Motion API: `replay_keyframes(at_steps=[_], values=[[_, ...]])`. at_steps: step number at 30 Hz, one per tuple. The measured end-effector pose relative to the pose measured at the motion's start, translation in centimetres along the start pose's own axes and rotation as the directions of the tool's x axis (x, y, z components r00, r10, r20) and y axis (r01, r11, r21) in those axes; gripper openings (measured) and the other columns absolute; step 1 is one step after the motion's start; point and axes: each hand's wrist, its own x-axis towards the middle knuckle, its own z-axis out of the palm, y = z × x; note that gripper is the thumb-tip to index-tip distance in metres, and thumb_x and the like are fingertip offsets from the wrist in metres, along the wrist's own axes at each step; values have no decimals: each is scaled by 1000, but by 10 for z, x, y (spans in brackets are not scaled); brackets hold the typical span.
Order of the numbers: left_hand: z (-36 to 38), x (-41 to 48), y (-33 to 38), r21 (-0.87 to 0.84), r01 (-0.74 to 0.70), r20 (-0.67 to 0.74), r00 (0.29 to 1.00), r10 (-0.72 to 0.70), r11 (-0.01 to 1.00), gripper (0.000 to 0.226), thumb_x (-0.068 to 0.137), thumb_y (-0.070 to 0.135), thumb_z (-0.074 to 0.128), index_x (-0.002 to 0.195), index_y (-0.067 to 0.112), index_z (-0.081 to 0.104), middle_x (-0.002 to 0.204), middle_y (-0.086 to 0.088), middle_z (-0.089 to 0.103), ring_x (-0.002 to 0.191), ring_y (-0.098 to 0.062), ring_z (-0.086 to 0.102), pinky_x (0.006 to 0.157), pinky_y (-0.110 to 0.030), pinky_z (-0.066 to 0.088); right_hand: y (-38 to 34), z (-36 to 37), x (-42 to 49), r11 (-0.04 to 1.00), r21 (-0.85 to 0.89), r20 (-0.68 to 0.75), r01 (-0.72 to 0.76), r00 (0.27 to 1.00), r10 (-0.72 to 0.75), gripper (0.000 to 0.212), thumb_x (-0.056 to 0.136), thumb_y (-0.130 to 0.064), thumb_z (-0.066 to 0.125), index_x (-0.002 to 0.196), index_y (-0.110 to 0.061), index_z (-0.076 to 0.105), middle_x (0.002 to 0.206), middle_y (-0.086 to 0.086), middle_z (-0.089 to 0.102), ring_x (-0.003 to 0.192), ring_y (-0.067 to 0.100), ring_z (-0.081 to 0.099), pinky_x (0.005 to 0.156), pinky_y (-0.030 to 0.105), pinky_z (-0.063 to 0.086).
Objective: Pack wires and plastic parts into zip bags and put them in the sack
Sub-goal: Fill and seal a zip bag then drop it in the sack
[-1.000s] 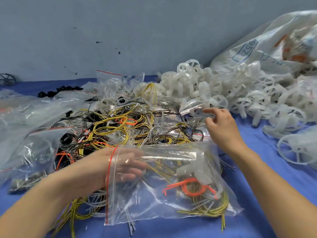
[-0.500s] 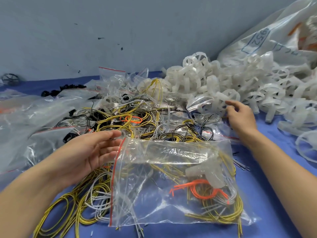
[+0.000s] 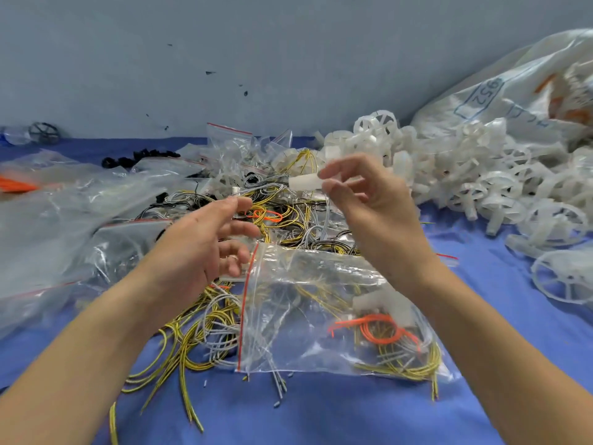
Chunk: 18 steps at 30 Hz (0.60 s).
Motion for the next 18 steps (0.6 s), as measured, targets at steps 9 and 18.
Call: replay_keyframes(at_steps=[9, 18], values=[[-4, -22, -6, -109, -25, 115, 993, 38, 994, 21, 82, 34, 63, 93, 21, 74, 74, -2, 63, 50, -11, 55, 39, -20, 43, -30, 26, -38, 953, 255, 212, -164, 971, 110, 29, 90, -11, 69, 81, -38, 61, 85, -12, 60, 76, 4, 56, 76, 23, 44], [-13, -25, -19, -1, 12, 134, 991, -12, 1000, 41, 76, 35, 69, 110, 12, 68, 78, -7, 67, 55, -16, 59, 44, -23, 47, -19, 34, -57, 838, 445, 232, -316, 944, 233, 28, 77, -13, 67, 94, -34, 59, 80, -14, 52, 74, 6, 50, 70, 12, 45]])
